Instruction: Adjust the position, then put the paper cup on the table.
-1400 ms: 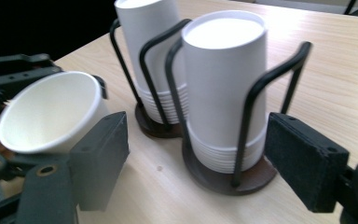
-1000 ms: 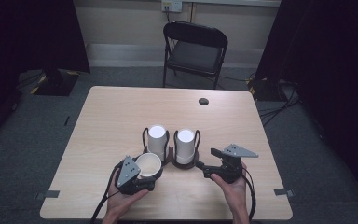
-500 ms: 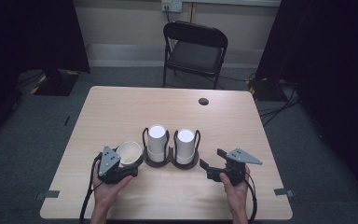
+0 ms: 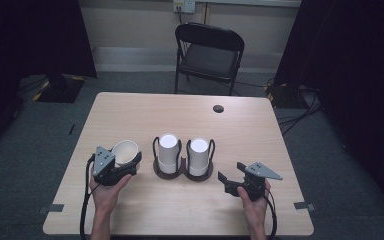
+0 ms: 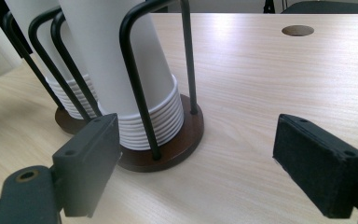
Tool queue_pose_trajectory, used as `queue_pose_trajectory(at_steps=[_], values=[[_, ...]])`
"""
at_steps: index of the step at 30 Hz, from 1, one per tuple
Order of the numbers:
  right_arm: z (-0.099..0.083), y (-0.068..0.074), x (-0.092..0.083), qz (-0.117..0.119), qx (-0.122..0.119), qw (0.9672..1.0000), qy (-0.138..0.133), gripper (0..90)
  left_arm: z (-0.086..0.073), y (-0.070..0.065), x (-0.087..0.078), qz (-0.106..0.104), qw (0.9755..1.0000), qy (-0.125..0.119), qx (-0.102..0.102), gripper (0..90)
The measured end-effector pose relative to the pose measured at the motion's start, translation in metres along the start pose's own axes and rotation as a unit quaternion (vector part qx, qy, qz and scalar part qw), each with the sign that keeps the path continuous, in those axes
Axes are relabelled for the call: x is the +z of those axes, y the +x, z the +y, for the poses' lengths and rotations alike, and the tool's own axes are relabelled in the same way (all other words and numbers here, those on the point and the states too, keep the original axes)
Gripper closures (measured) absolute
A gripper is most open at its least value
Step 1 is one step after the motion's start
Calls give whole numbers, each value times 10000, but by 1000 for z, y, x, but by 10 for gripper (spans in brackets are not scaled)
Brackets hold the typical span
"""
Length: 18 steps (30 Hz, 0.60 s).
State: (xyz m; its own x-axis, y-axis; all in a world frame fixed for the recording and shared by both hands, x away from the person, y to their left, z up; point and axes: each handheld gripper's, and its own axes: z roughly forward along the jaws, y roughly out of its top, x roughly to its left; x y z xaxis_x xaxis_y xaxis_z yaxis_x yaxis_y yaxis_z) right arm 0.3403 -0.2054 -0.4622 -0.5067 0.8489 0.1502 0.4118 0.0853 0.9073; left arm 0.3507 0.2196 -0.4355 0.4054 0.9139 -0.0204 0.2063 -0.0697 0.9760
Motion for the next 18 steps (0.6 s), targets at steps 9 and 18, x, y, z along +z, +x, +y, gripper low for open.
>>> queue_pose_trajectory(at_steps=[9,18], values=[[-15,-1,6,-192,18,9995,-242,146,8,19,11,347,9993,-96,-74,231],[-28,1,14,-604,-51,9978,-271,145,0,40,29,346,9987,-10,-370,232]])
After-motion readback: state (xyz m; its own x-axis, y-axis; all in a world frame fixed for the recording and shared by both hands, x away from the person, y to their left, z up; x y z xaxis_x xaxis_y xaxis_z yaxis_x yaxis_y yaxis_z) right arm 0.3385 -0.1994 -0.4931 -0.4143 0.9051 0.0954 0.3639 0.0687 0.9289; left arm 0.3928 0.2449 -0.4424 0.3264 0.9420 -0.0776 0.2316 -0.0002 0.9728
